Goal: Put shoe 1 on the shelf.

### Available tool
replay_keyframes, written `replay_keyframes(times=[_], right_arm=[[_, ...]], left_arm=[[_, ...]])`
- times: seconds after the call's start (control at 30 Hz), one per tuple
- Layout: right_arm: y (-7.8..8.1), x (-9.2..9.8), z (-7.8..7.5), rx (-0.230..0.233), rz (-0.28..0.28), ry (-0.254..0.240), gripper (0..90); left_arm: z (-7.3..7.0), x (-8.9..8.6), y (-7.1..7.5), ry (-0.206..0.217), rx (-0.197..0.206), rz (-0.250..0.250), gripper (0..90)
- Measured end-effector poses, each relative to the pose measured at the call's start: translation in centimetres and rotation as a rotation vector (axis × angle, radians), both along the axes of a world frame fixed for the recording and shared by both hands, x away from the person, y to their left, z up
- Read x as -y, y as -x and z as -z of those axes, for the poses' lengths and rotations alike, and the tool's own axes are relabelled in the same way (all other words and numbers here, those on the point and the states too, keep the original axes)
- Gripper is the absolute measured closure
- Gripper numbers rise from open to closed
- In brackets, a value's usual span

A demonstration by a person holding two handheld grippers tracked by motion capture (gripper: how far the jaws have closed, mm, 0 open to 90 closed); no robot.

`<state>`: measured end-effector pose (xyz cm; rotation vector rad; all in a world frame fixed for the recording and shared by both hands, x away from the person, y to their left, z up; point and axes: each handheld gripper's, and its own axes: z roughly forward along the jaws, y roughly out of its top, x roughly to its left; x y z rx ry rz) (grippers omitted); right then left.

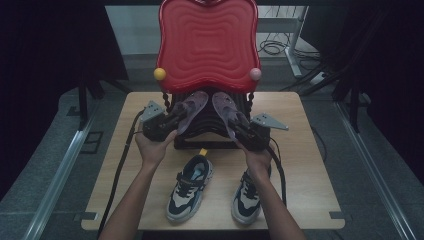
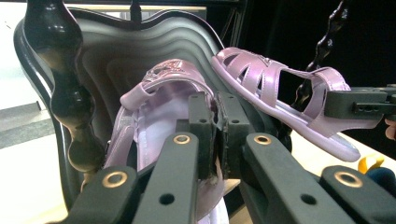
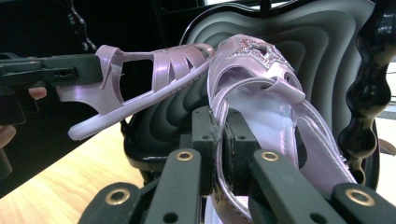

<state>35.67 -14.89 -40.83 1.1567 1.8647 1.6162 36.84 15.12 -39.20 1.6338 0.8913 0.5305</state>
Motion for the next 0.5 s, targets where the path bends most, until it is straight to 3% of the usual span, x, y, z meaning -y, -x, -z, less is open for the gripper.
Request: replay_keyframes(times=[0.5], right_arm=[[-1.8, -1.3, -0.3, 0.025, 0.079, -0.012, 85.0]], left_arm=[[-0.2, 1.3, -1.5, 0.001, 0.062, -0.046, 86.1]])
